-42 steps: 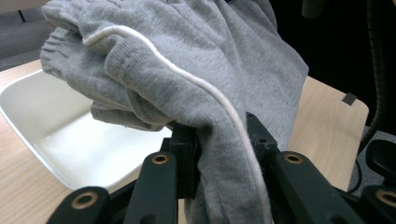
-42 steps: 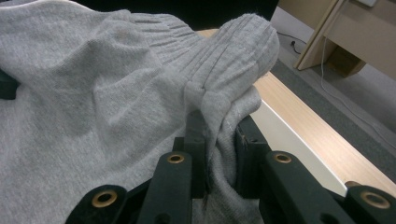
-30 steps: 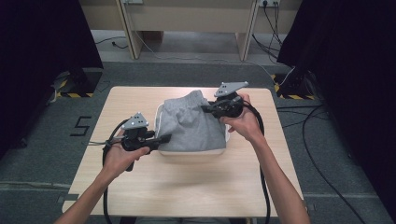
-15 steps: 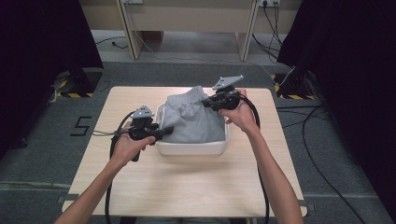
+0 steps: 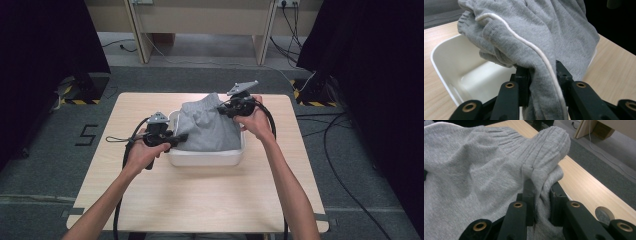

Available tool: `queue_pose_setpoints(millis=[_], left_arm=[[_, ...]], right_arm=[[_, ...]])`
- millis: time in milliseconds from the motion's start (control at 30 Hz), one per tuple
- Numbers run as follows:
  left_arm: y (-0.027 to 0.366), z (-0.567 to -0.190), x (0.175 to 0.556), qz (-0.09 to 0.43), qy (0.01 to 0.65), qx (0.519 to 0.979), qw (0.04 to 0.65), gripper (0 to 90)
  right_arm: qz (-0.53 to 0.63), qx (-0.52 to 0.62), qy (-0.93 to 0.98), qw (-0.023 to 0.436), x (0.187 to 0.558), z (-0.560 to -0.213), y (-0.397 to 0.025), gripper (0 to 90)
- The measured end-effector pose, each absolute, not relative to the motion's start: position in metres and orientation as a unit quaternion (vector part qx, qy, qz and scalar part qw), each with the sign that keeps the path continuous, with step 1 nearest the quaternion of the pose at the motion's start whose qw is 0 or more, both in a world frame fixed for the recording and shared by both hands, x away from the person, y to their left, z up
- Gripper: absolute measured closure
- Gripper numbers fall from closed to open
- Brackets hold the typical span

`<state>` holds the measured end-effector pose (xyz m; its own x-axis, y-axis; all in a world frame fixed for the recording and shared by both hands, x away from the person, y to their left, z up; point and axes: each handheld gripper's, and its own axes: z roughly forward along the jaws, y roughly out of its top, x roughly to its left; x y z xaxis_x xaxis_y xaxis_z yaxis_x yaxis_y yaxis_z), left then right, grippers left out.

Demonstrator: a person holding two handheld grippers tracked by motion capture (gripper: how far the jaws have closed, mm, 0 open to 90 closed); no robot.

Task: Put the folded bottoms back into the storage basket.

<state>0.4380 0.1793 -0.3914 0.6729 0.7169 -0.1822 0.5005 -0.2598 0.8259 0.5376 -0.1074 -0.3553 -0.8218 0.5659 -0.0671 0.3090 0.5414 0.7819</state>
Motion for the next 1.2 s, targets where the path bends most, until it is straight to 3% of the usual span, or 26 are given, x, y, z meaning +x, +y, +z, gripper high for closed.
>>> queue_pose_setpoints(millis=[1200], left_arm=[[0.172, -0.432, 0.463, 0.096, 0.411, 0.808, 0.411, 68.5]], right_arm=[[0.369, 0.288, 0.875, 0.124, 0.561, -0.409, -0.101, 78.6]])
